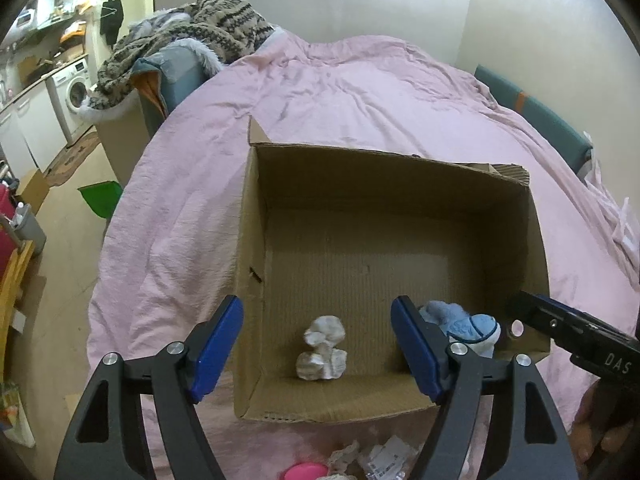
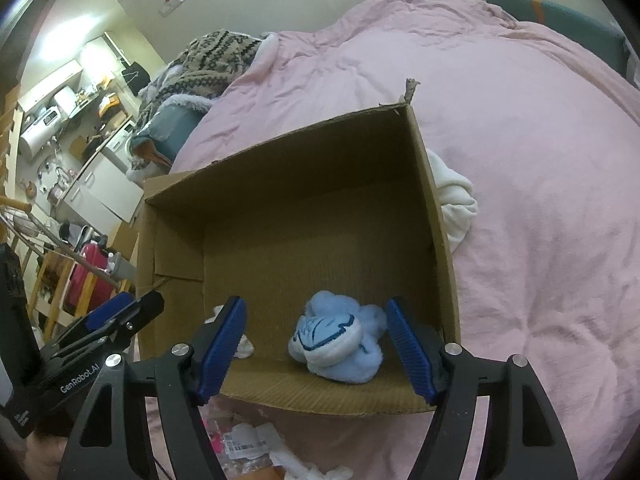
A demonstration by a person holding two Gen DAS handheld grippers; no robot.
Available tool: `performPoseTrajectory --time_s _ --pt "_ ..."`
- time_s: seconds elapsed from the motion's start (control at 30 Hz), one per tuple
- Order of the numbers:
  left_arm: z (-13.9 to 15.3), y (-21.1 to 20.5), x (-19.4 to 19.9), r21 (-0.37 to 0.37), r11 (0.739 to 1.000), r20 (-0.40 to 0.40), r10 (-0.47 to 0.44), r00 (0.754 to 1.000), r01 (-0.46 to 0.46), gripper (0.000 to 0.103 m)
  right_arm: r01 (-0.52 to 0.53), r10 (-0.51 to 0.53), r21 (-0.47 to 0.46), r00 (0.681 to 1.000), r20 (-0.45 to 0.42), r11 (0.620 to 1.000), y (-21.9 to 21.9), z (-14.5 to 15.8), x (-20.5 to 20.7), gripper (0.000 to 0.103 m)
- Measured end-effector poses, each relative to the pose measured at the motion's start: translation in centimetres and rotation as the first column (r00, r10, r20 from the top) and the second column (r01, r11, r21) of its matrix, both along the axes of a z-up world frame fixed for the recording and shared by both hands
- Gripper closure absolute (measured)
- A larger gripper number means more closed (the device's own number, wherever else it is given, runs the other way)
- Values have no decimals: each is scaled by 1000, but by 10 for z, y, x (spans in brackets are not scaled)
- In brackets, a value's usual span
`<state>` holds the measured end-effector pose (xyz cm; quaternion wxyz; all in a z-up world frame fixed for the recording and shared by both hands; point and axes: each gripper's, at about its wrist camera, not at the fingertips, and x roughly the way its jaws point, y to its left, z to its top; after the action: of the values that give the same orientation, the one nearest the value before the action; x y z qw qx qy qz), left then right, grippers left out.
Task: Organize soft objects
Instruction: 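Carry the blue plush and white scrunchie into the box and release both, then grasp the white sock with the right tool while the left tool grasps the lace scrunchie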
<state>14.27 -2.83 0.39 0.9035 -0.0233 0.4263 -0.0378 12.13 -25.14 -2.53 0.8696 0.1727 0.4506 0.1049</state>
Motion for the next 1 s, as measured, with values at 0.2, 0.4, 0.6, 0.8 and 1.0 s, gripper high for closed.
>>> performPoseTrajectory --time_s 0.2,0.4,0.6,0.8,1.0 --pt "6 11 -8 -7 1000 3 20 1000 -20 29 -3 3 -20 1000 6 1000 0 4 -8 26" --pt "12 20 -22 4 999 -3 34 999 -34 29 4 -3 -27 1000 4 1000 -3 11 -24 26" --pt "14 34 -43 -1 999 -34 52 998 -52 29 4 -4 -43 1000 4 999 -4 15 -41 26" --pt "18 41 -64 -3 998 -40 60 997 -60 29 17 -17 -66 1000 8 998 -3 20 -61 26" --pt "15 44 -82 -1 998 -65 67 996 -67 29 29 -30 -34 999 -38 999 -9 13 -77 26"
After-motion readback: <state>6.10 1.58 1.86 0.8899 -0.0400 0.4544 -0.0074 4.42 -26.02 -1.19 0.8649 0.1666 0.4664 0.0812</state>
